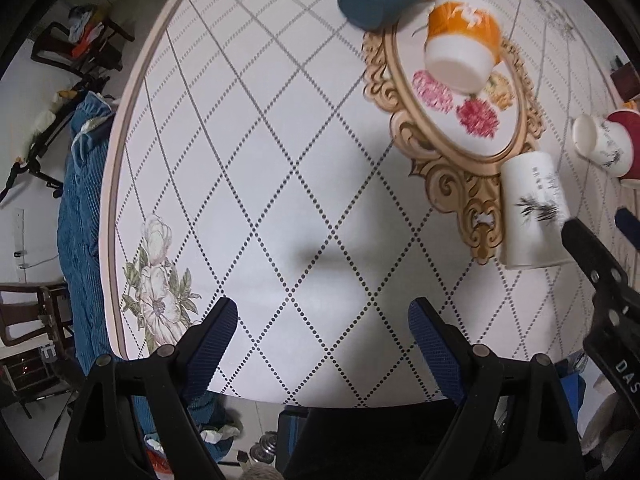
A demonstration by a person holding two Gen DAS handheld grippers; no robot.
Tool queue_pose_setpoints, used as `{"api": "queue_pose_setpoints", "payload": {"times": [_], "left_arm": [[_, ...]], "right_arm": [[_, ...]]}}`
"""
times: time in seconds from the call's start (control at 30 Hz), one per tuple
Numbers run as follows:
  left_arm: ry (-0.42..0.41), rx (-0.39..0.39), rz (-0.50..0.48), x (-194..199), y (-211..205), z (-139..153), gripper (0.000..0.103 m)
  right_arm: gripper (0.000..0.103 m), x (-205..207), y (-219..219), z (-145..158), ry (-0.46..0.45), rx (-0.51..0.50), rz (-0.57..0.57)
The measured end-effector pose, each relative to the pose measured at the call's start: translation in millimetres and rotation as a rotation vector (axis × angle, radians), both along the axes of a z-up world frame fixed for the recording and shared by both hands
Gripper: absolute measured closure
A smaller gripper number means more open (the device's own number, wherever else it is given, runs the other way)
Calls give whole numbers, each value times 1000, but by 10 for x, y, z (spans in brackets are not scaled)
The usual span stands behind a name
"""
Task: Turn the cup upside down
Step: 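Rotate the held white paper cup with the right gripper, rim facing down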
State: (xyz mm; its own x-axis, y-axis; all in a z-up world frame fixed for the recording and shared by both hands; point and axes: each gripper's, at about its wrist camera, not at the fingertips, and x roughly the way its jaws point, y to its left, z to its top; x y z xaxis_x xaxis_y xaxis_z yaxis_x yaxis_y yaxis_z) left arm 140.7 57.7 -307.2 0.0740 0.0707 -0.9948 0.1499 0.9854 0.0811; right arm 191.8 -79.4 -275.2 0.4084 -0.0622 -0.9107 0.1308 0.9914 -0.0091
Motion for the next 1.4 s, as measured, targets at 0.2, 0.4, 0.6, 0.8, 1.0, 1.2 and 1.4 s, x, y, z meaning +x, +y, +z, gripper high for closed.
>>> {"api": "queue_pose_setpoints", "payload": {"times": [0.2, 0.4, 0.6, 0.8, 1.0, 1.2, 1.4], "left_arm": [[-81, -40, -9, -68, -69, 388, 3], [-118, -77, -13, -168, -147, 584, 3], [-131, -37, -22, -246, -247, 528, 3], [-65, 20, 1, -165, -190, 130, 3], [-16, 51, 7, -46, -95, -176, 3], [10, 36, 17, 83, 16, -275, 3], [28, 18, 27, 202, 92, -327, 3]], "right_arm": [[8, -335, -191, 284, -13, 8, -89], [8, -576, -364, 465, -17, 50, -123], [8, -425, -530, 329, 81, 198, -160], [26, 238, -488, -118, 243, 258, -139], [33, 785, -336, -593, 437, 230, -75], [41, 944, -210, -684, 439, 186, -31], [41, 777, -125, -316, 182, 104, -32]]}}
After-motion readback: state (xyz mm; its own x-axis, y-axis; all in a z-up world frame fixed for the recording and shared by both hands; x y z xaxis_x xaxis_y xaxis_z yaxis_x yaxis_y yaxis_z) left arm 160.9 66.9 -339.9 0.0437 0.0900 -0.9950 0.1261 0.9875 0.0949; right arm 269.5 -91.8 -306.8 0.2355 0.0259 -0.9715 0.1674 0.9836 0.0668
